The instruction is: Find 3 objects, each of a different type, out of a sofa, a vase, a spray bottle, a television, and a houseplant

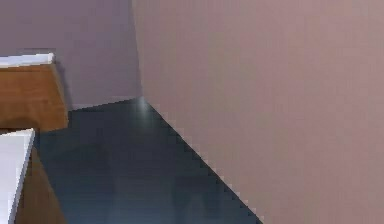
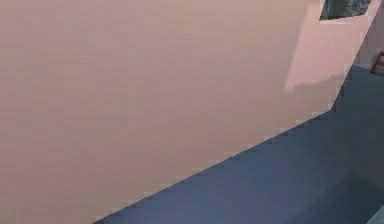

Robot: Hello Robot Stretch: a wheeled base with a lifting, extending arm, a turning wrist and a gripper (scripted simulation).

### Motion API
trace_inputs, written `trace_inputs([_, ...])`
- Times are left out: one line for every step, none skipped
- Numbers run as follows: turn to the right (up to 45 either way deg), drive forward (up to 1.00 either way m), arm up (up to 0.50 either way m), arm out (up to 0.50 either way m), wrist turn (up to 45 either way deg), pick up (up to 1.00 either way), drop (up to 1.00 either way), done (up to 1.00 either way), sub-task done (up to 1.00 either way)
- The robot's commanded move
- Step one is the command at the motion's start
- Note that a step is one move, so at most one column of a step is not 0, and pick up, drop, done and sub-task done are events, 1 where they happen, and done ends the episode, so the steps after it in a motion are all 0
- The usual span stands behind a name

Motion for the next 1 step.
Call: trace_inputs([12.0, 0.0, 0.0, 0.0, 0.0, 0.0, 0.0, 0.0, 0.0])
